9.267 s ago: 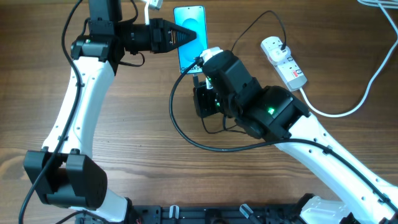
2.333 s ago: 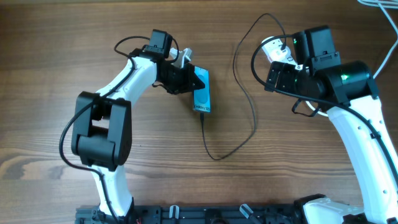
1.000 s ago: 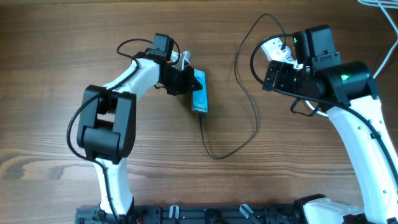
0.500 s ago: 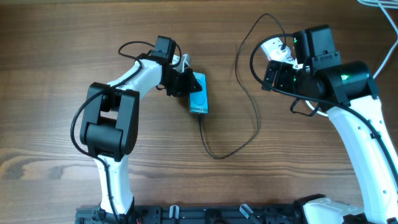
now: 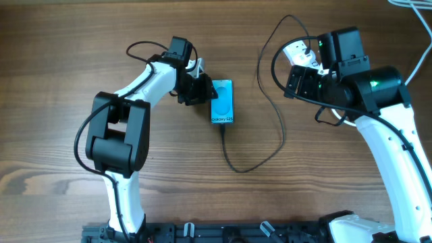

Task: Plug charger to phone and switch on socket
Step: 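Lay the phone flat on the table and open the left gripper, then move the right gripper over the white power strip's switch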

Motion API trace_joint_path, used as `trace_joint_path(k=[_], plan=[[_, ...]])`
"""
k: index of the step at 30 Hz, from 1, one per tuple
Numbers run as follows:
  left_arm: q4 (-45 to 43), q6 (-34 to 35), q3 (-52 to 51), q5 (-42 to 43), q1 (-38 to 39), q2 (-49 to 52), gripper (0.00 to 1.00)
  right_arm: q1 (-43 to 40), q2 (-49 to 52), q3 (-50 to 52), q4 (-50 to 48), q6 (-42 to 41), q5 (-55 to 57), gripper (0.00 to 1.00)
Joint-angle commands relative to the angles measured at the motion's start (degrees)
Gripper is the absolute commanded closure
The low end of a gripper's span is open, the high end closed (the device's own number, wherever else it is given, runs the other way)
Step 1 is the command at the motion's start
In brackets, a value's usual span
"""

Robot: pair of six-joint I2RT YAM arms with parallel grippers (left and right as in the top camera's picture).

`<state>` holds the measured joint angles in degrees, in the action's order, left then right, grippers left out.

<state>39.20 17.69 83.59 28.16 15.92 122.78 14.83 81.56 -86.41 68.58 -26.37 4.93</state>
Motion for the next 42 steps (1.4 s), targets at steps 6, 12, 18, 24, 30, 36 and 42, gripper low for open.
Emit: trace_joint_path(k=[6, 12, 18, 24, 30, 36, 42], plan=[[3.5, 0.8, -1.8, -8.4, -0.8, -7.2, 0.0, -0.1, 0.6, -0.9, -0.6, -0.6, -0.7, 0.0], [6.1, 11.5, -1.8, -20.6, -0.8, -19.4, 0.0, -0.1, 0.6, -0.9, -0.6, -0.6, -0.7, 0.0], [11.4, 14.8, -1.8, -29.7, -0.8, -21.5, 0.0, -0.1, 0.6, -0.9, -1.6, -0.6, -0.7, 0.0], [11.6, 14.7, -1.8, -30.7, -0.8, -21.5, 0.0, -0.1, 0.6, -0.9, -2.8, -0.6, -0.4, 0.0], [11.7, 14.7, -1.8, -30.6, -0.8, -21.5, 0.0, -0.1, 1.0, -0.9, -5.1, 2.6, 0.2, 0.0], [11.7, 14.8, -1.8, -30.6, -0.8, -21.5, 0.0, -0.2, 2.7, -0.9, -9.2, 5.6, 2.9, 0.0], [11.7, 14.7, -1.8, -30.6, -0.8, -21.5, 0.0, -1.0, 2.9, -0.9, -15.1, 8.6, 4.8, 0.0]])
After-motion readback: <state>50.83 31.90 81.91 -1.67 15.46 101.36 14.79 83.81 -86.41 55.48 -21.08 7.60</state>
